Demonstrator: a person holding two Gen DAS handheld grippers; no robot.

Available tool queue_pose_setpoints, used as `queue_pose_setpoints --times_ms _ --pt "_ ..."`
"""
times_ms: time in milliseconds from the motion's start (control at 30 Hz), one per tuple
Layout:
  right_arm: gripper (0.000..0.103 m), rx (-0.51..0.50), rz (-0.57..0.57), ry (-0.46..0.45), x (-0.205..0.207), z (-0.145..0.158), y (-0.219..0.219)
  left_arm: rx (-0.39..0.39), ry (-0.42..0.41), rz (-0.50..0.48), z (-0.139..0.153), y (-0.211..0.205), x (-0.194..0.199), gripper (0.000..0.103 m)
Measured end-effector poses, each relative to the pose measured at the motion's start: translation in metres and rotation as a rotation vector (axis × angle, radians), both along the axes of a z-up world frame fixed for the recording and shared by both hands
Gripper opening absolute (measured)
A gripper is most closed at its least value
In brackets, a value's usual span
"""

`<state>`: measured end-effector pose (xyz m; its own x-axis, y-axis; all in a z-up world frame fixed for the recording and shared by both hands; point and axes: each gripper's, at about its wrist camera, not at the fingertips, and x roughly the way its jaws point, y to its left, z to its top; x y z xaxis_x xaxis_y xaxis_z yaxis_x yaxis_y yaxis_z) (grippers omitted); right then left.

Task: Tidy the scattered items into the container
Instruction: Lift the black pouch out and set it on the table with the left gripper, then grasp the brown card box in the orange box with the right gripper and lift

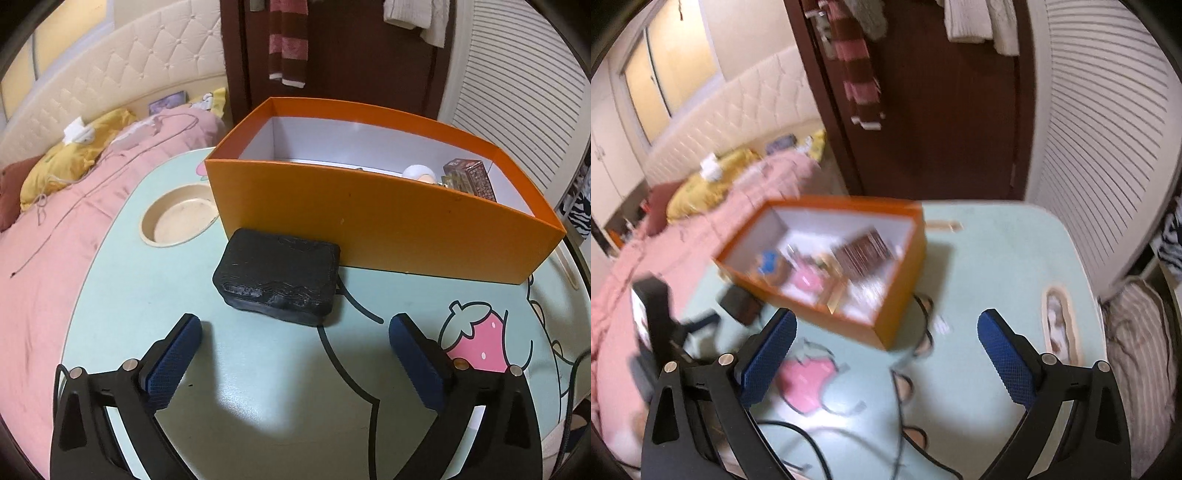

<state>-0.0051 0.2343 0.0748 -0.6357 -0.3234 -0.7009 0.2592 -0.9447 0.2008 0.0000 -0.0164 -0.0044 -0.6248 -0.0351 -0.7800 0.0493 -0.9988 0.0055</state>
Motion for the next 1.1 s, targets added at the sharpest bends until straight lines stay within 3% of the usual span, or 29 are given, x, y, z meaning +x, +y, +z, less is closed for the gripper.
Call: queue_pose_setpoints --times_ms 133,233,333,567,600,633,700,867,1000,1100 --pt "0.080 0.031 0.036 0.010 -0.020 0.014 -0.029 0.001 0.002 -0.007 -0.001 -0.003 0.001 0.102" --pt "0.079 0.060 0.066 -0.037 -0.040 0.007 -0.056 0.002 0.003 -0.005 -0.001 -0.004 0.000 0.102" --pt "0.077 0.155 0.054 -0.068 -0.054 -0.008 -0.078 0.002 0.003 0.009 -0.001 -0.007 0.000 0.102" --pt "0.075 0.337 0.034 -0.174 -0.084 -0.040 -0.090 0.000 0.009 0.005 -0.006 -0.013 0.004 0.102" --pt "0.071 0.372 0.041 -0.165 -0.086 -0.044 -0.092 -0.001 0.011 0.002 -0.008 -0.013 0.005 0.102" --pt "0.053 0.396 0.048 -0.169 -0.089 -0.049 -0.094 -0.001 0.012 0.000 -0.009 -0.013 0.006 0.102" --pt "0.041 0.324 0.057 -0.186 -0.091 -0.057 -0.091 0.001 0.011 0.000 -0.009 -0.013 0.007 0.102" --pt "0.022 0.278 0.049 -0.134 -0.086 -0.058 -0.088 0.002 0.011 0.001 -0.009 -0.011 0.011 0.102" --pt "0.020 0.180 0.065 -0.138 -0.083 -0.052 -0.077 0.003 0.010 0.001 -0.008 -0.010 0.011 0.102" --pt "0.020 0.104 0.078 -0.089 -0.075 -0.038 -0.071 0.005 0.008 0.001 -0.008 -0.009 0.009 0.102"
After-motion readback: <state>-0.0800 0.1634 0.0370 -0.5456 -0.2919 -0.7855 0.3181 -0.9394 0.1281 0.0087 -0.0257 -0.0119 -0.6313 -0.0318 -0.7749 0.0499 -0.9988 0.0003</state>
